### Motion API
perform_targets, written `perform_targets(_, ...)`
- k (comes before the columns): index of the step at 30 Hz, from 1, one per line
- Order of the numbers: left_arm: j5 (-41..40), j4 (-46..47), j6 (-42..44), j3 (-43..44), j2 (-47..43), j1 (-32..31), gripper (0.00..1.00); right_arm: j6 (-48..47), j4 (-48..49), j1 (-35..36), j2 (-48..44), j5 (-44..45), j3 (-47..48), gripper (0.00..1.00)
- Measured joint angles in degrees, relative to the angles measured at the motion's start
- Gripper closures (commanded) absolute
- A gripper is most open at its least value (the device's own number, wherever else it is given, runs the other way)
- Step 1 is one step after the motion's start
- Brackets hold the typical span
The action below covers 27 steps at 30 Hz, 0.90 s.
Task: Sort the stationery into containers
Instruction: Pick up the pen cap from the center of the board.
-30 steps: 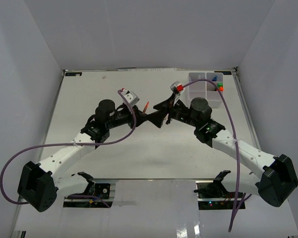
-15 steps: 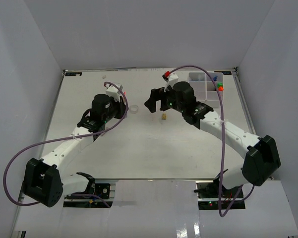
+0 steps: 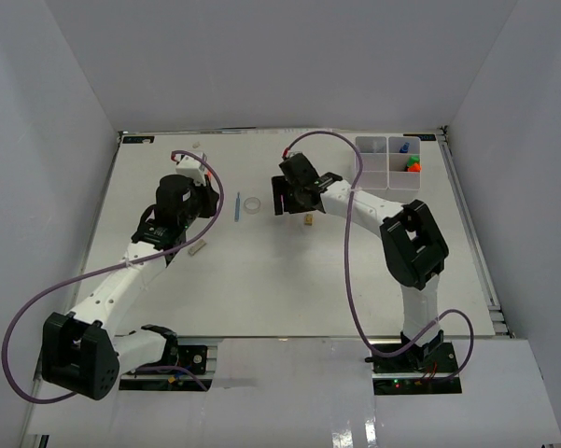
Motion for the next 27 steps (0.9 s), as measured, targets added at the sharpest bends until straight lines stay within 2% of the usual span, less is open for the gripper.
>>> perform_targets(10, 0.6, -0.2, 0.0, 0.0, -0.5, 0.0, 1.00, 2.1, -3.5, 0.1, 7.9, 2.7, 7.2, 0.46)
perform_targets(22, 2.8, -0.2, -0.3, 0.0, -1.1, 0.2, 1.00, 4.1, -5.5, 0.1, 10.8, 4.1, 8.3, 0.52)
perform_targets(27, 4.1, -0.2, -0.7, 0.0, -1.1, 0.2, 1.00, 4.5, -5.8, 0.1, 11.2, 4.5, 8.3, 0.58)
